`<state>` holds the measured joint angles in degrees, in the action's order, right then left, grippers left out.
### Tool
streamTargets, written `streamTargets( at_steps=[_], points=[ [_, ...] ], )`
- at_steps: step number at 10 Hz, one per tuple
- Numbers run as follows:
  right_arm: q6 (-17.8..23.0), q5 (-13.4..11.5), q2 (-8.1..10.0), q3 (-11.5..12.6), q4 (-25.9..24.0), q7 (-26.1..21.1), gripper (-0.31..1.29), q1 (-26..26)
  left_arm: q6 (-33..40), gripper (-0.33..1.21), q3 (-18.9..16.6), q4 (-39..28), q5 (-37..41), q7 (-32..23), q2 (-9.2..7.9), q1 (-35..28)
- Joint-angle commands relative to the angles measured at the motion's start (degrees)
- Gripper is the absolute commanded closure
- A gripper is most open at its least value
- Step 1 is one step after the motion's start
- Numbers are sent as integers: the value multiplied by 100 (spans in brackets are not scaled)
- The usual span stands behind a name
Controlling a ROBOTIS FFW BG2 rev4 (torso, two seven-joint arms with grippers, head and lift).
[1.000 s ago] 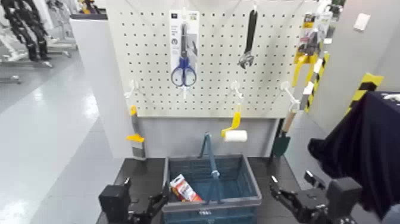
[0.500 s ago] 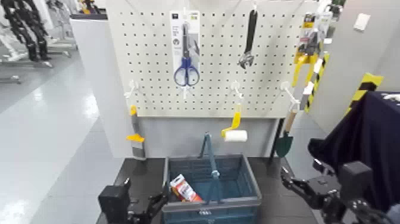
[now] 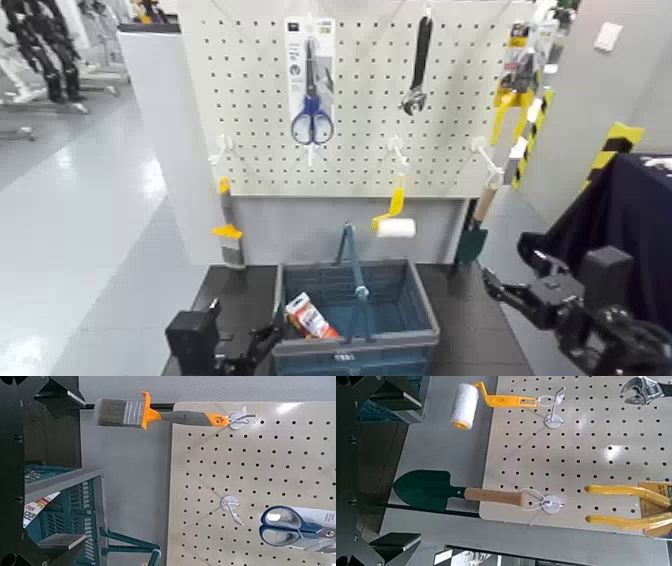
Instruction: Put the tool with the wooden handle into the crate.
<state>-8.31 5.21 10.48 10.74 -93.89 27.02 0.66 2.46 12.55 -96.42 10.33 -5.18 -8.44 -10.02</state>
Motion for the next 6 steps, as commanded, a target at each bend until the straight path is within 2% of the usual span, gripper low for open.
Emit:
streamTargets(
  at_steps=[1, 3, 6],
  points=[
    [84, 147, 244, -2, 469, 111, 13, -365, -9, 12, 11, 0, 4, 0, 0, 9],
    [163, 173, 411, -54, 820, 137, 13, -664, -18, 13, 11, 0, 4, 0, 0, 9],
    [489, 349, 631, -292, 1717, 322, 13, -1297, -26, 13, 29, 0, 4, 9, 0, 18]
  ],
)
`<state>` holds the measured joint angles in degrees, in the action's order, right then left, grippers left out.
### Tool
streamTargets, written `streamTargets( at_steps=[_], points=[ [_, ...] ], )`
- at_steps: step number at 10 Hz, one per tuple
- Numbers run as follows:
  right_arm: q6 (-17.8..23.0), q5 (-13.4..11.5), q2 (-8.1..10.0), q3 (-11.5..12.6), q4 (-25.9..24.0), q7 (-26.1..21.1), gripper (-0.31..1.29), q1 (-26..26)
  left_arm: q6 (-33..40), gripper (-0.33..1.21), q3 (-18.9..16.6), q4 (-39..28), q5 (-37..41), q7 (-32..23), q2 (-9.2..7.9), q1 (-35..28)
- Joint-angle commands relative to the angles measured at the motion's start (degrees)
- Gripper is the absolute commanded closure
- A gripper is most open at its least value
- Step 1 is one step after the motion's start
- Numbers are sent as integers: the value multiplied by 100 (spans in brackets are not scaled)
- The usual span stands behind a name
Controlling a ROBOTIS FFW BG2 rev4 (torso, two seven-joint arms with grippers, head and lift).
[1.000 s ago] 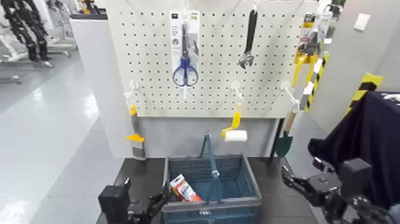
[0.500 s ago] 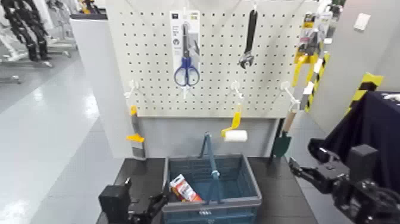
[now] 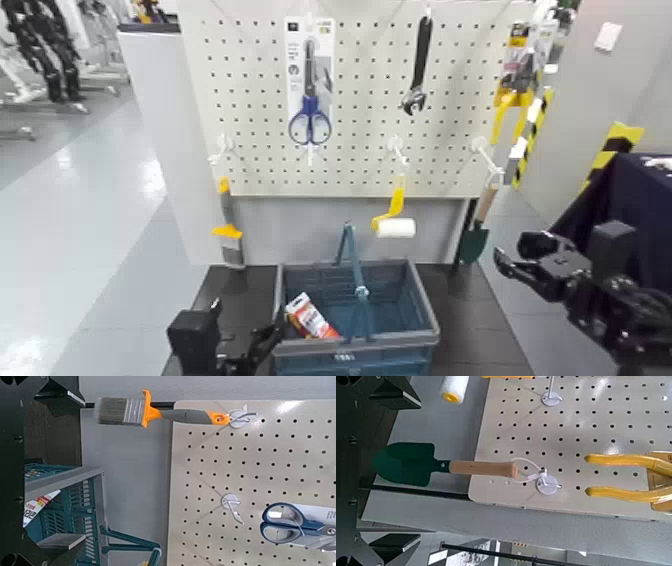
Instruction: Put the tool with the wooden handle into the crate.
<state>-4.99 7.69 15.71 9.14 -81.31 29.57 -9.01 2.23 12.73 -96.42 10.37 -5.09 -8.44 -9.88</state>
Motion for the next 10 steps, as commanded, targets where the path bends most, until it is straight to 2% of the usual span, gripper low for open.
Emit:
streamTargets(
  at_steps=[1, 6, 10],
  points=[
    [226, 128, 160, -211, 721, 128, 13, -514, -3, 13, 10, 9, 0, -1, 0, 12],
    [709, 286, 248, -676, 2022, 418, 13, -1480, -3, 12, 36, 35, 0, 17, -9, 47],
    [912, 286, 213, -966, 2681, 585, 13, -2025, 41, 13, 63, 70, 27, 26, -44, 82]
  ],
)
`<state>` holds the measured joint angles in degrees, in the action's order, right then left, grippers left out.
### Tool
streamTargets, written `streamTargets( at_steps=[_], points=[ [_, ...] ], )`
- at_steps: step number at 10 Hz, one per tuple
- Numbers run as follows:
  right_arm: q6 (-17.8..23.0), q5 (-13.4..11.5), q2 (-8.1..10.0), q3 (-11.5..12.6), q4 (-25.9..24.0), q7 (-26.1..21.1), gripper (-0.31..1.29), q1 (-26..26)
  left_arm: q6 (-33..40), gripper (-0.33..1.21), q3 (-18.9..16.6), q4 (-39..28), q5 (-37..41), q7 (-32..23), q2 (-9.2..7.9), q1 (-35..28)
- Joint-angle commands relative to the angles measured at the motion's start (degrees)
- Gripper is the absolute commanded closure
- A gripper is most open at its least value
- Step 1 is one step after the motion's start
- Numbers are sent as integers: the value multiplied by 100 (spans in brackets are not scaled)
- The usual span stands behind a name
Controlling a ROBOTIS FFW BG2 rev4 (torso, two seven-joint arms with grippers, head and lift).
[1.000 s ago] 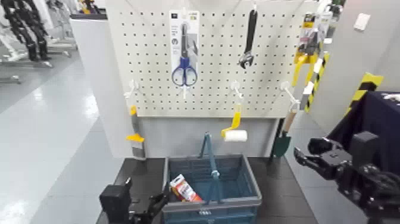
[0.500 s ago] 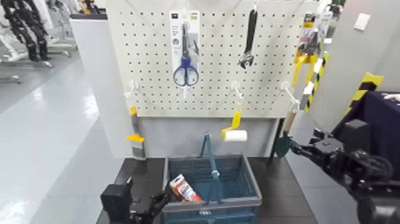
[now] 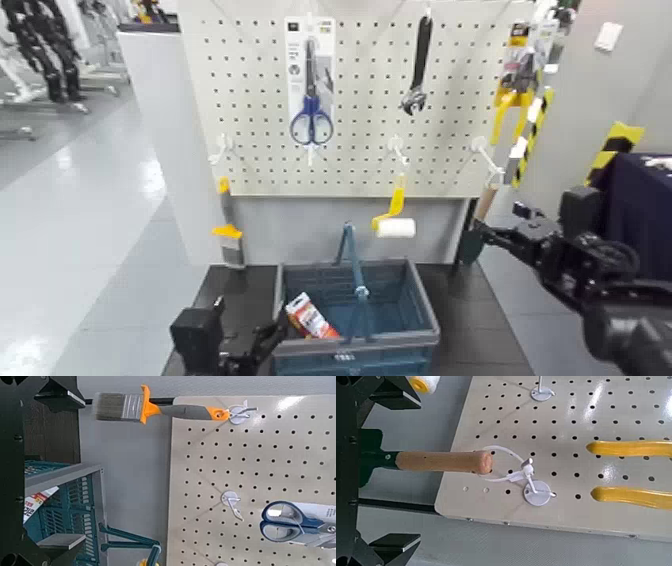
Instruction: Put the tool with the wooden handle into the crate.
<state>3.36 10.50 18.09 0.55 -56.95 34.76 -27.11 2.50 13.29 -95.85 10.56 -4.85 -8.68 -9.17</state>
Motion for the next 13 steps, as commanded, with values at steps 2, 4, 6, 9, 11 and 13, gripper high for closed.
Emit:
streamTargets(
  at_steps=[2, 4, 6, 9, 11, 13],
  points=[
    [156, 14, -43, -196, 457, 110, 14, -365, 49, 13, 24, 31, 25, 2, -29, 29],
    [244, 5, -60, -249, 589, 101, 22, -453, 66, 12, 51, 57, 42, 11, -46, 64],
    [244, -30, -69, -293, 633, 83, 81, -497, 92, 13, 60, 75, 51, 11, -64, 73],
    [341, 5, -78, -284, 589, -13, 119, -444, 92, 12, 42, 75, 60, 11, -64, 56],
    [349, -22, -87, -257, 501, -66, 124, -365, 92, 13, 42, 75, 60, 11, -55, 56],
    [341, -57, -87, -213, 440, -101, 125, -312, 92, 13, 42, 75, 60, 11, -55, 47]
  ],
)
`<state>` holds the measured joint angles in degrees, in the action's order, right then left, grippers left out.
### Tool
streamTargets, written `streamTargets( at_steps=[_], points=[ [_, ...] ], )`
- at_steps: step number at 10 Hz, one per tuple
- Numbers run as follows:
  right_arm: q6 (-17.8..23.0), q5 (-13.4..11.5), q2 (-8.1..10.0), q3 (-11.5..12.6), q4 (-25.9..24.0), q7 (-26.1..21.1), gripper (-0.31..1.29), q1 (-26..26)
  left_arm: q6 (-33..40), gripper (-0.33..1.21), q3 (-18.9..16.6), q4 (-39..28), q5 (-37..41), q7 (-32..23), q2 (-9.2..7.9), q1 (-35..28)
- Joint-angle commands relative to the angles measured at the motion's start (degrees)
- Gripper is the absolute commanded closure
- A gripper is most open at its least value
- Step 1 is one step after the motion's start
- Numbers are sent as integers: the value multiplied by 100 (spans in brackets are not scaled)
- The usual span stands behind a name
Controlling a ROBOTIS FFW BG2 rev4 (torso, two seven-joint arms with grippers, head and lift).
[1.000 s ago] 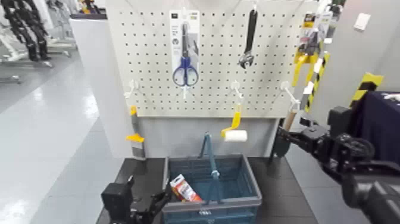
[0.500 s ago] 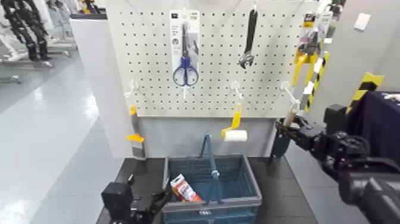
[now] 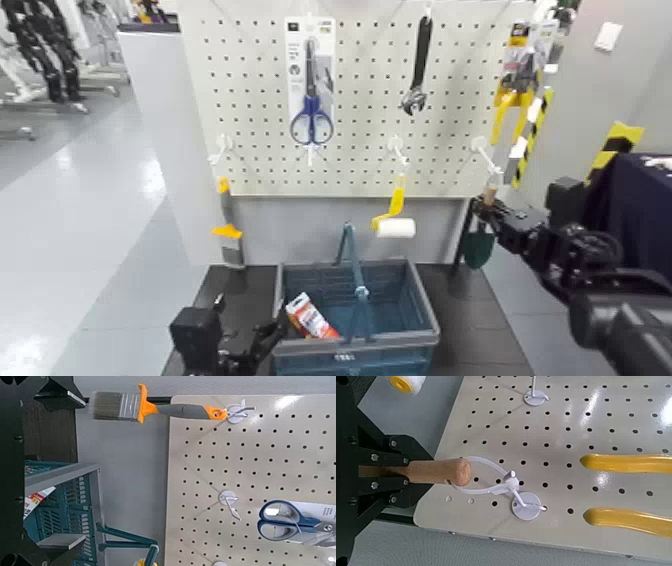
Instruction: Put the tool with the wooden handle into the crate.
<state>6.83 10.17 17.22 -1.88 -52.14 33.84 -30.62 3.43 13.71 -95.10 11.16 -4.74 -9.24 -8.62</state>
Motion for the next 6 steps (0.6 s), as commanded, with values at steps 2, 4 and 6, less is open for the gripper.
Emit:
streamTargets(
  at_steps=[2, 4, 6],
  points=[
    [12, -33, 0, 47, -68, -18, 124, 65, -9, 13, 0, 0, 0, 0, 10, -8],
    [20, -15, 0, 91, -174, -26, 124, 127, -9, 13, -9, 0, 0, 0, 10, -26],
    [-147, 29, -17, 179, -754, -106, 125, 417, -18, 13, -9, -9, 0, 0, 19, -26]
  ],
)
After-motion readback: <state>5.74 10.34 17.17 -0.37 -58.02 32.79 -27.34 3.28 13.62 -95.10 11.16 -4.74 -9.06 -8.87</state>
